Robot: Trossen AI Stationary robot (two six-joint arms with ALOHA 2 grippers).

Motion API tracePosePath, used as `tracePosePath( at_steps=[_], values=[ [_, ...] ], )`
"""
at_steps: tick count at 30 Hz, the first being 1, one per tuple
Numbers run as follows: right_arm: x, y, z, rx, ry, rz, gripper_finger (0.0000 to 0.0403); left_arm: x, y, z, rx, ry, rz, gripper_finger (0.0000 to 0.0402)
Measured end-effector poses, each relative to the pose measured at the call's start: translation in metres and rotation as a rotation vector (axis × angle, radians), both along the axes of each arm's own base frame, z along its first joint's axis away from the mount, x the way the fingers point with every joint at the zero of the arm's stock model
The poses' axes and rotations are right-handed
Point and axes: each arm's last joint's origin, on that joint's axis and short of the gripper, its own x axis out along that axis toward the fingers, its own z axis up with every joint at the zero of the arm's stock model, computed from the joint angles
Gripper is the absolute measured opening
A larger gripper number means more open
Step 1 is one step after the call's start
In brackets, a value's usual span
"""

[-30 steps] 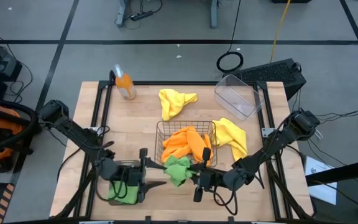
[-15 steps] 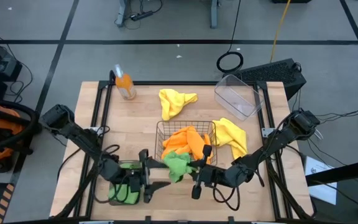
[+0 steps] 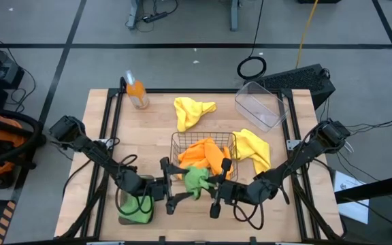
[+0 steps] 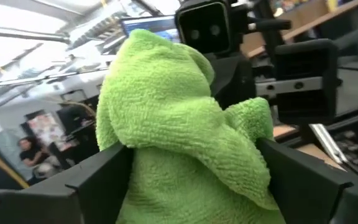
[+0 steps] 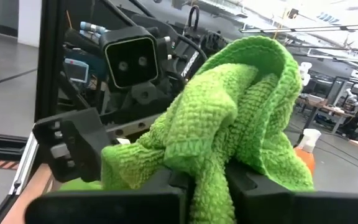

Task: Sort microfiber towel by color & place in baskets
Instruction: Put the green microfiber towel into the gray transparent bin

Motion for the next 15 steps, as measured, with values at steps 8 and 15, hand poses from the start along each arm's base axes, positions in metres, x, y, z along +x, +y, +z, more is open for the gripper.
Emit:
tracePosePath(
  at_steps=[8, 15],
  values=[
    [0.0015, -0.0023, 0.0001, 0.0, -0.001, -0.002, 0.0027, 0.0017, 0.0013, -0.0012, -0.002, 0.009, -0.022, 0.0315],
    [0.002, -0.0029, 0.0003, 0.01, -0.007, 0.001, 0.0027, 0.0042, 0.0043, -0.0037, 0.017, 0.035, -0.021, 0.0201]
  ],
)
